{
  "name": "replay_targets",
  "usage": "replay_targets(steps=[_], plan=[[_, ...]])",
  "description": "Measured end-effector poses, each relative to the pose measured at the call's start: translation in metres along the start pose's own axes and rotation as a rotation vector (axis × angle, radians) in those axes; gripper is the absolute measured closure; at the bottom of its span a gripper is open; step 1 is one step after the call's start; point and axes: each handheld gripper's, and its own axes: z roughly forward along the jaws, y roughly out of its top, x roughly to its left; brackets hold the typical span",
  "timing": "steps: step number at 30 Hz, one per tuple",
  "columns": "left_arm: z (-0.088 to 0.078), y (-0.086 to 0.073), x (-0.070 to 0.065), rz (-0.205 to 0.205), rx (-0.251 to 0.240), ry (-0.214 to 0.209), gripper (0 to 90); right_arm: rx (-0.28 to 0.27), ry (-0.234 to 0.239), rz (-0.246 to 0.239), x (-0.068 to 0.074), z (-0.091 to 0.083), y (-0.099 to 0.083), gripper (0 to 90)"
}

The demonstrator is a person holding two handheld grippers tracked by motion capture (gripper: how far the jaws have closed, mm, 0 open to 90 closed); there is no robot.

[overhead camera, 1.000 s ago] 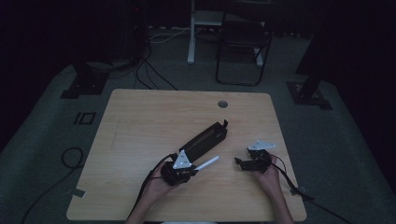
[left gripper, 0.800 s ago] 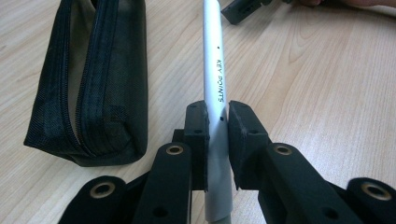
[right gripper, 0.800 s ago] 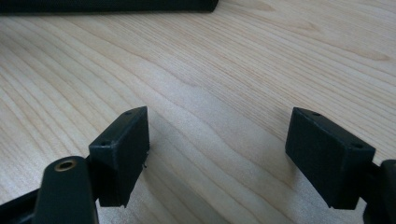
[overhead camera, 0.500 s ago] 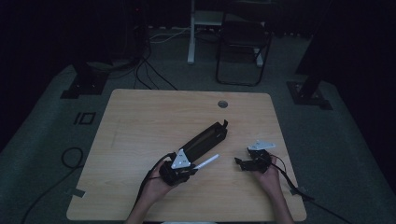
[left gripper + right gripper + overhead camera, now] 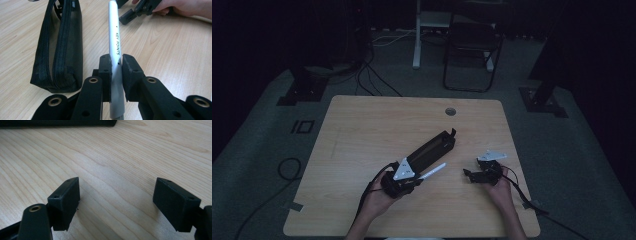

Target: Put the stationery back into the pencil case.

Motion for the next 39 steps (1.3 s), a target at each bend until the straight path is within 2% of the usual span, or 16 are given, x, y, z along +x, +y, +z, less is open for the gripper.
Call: replay_targets(steps=[6, 15, 30, 39], plan=[[-0.006, 0.005, -0.003, 0.008, -0.018, -0.012, 79.1, 0.0, 0.0, 0.0, 0.0, 0.0, 0.0, 21.3], [-0.014, 0.012, -0.005, -0.002, -0.037, -0.026, 79.1, 0.0, 0.0, 0.0, 0.0, 0.0, 0.0, 21.3], [-0.028, 0.02, -0.002, -0.004, -0.079, 0.01, 79.1, 0.0, 0.0, 0.0, 0.0, 0.0, 0.0, 21.2], [-0.032, 0.025, 0.005, -0.005, -0.099, 0.044, 79.1, 0.0, 0.0, 0.0, 0.0, 0.0, 0.0, 21.2]])
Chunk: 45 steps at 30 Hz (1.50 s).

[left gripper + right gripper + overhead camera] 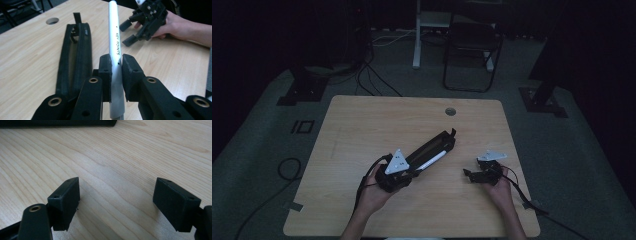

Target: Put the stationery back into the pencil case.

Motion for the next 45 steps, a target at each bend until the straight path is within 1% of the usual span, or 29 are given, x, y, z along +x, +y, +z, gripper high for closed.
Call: replay_targets(steps=[6, 10, 14, 21, 23, 34, 37, 40, 45], plan=[[-0.001, 0.004, 0.008, -0.009, -0.015, 0.017, 79.1, 0.0, 0.0, 0.0, 0.0, 0.0, 0.0, 21.3], [0.002, 0.005, 0.014, -0.028, -0.024, 0.026, 79.2, 0.0, 0.0, -0.001, 0.0, 0.0, 0.0, 21.2], [0.005, 0.006, 0.019, -0.032, -0.024, 0.034, 79.1, 0.0, 0.0, 0.0, 0.0, 0.0, 0.0, 21.2], [0.008, 0.009, 0.022, -0.03, -0.026, 0.051, 79.2, 0.0, 0.0, 0.0, 0.0, 0.0, 0.0, 21.2], [0.01, 0.01, 0.024, -0.025, -0.021, 0.054, 79.1, 0.0, 0.0, -0.001, 0.0, 0.0, 0.0, 21.2], [0.018, 0.012, 0.035, -0.029, -0.015, 0.074, 79.1, 0.0, 0.0, 0.0, 0.0, 0.0, 0.0, 21.3], [0.021, 0.011, 0.037, -0.032, -0.015, 0.077, 79.1, 0.0, 0.0, -0.001, 0.0, 0.0, 0.0, 21.2], [0.022, 0.01, 0.039, -0.031, -0.031, 0.08, 79.1, 0.0, 0.0, -0.001, 0.0, 0.0, 0.0, 21.3], [0.026, 0.01, 0.042, -0.035, -0.024, 0.081, 79.1, 0.0, 0.0, 0.0, 0.0, 0.0, 0.0, 21.3]])
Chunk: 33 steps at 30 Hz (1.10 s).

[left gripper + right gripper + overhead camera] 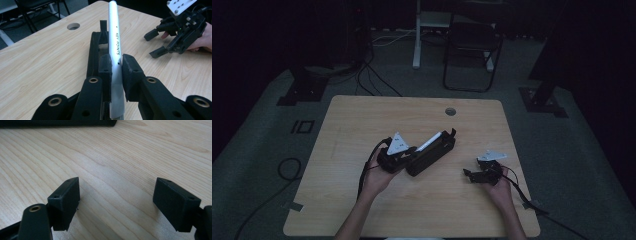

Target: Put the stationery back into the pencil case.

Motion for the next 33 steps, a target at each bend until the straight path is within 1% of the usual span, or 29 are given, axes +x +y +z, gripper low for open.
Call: replay_targets(steps=[4, 26, 33], plan=[[0.004, 0.0, 0.002, -0.007, 0.004, 0.001, 79.1, 0.0, 0.0, 0.001, 0.0, 0.0, 0.0, 21.3], [0.019, 0.005, 0.006, -0.011, 0.006, 0.006, 79.2, 0.0, 0.0, 0.002, 0.0, 0.0, 0.0, 21.3], [0.023, 0.005, 0.007, -0.011, 0.017, 0.009, 79.1, 0.0, 0.0, 0.002, 0.0, 0.0, 0.0, 21.2]])
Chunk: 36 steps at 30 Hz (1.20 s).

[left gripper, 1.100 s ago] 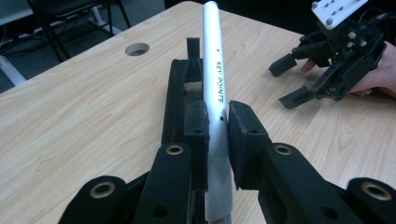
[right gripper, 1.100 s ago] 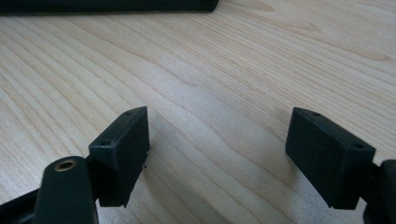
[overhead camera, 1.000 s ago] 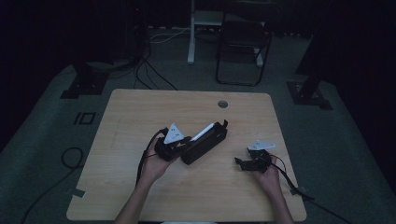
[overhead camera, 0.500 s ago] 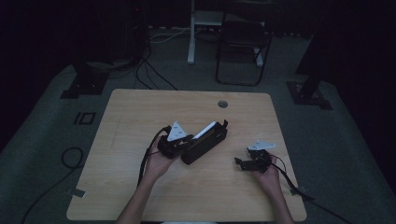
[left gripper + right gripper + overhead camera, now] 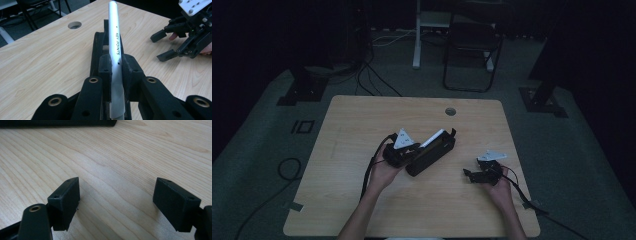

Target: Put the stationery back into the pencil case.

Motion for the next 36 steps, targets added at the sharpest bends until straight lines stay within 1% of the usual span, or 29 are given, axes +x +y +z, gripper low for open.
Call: replay_targets(steps=[3, 12, 36], plan=[[0.002, 0.0, 0.001, -0.007, 0.001, 0.001, 79.2, 0.0, 0.0, 0.001, 0.0, 0.0, 0.0, 21.2], [0.005, 0.0, 0.002, -0.006, 0.01, 0.003, 79.1, 0.0, 0.0, 0.0, 0.0, 0.0, 0.0, 21.3], [0.014, -0.001, 0.007, -0.021, 0.025, 0.003, 79.2, 0.0, 0.0, 0.0, 0.0, 0.0, 0.0, 21.2]])
